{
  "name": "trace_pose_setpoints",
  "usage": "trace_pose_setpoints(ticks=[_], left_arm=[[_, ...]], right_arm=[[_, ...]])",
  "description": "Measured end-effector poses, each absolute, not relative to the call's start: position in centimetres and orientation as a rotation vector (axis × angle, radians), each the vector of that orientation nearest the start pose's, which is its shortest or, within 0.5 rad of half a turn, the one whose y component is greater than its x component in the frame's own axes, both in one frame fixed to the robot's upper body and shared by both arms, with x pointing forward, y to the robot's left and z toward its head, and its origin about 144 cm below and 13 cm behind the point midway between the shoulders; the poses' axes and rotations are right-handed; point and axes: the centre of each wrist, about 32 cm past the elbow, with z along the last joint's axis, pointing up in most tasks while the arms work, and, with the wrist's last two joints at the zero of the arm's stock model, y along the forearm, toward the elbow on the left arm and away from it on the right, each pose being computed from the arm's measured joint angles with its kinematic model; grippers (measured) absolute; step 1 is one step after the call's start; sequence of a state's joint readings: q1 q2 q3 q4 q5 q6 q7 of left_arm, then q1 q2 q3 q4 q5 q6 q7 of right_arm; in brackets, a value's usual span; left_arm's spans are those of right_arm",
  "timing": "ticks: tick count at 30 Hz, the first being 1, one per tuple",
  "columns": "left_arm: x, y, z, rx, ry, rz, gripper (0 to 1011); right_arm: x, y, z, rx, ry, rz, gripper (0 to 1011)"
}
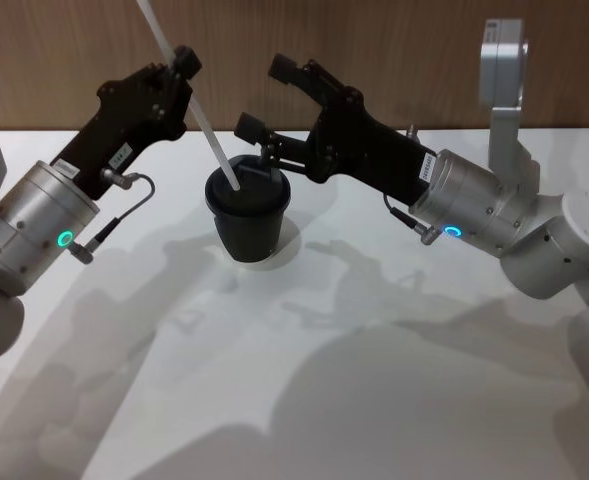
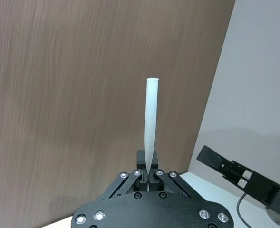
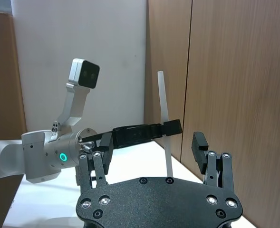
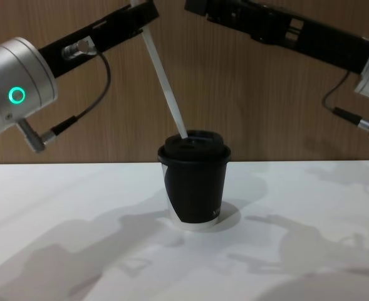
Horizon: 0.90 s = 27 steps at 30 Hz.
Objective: Pick up the straw with one hand, pass it to the other hand, and insert it into the cup.
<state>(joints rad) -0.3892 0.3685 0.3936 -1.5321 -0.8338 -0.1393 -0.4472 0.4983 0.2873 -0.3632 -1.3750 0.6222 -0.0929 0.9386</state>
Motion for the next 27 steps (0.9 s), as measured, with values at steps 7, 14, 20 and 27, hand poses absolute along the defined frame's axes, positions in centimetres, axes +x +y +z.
trace_pose_setpoints(ticks=[7, 14, 20, 27], left_arm=[[54.23, 22.17, 124.43, -0.481, 0.005, 0.747, 13], [54.49, 22.10, 124.19, -0.472, 0.013, 0.752, 14], [54.69, 21.99, 123.92, -0.466, 0.022, 0.751, 13], [54.91, 21.85, 123.71, -0.459, 0.034, 0.745, 13]], right_arm=[[57.50, -22.05, 125.31, 0.306, -0.163, -0.331, 1001], [57.50, -22.05, 125.31, 0.306, -0.163, -0.331, 1001], [57.50, -22.05, 125.31, 0.306, -0.163, -0.331, 1001], [57.50, -22.05, 125.31, 0.306, -0.163, -0.331, 1001]])
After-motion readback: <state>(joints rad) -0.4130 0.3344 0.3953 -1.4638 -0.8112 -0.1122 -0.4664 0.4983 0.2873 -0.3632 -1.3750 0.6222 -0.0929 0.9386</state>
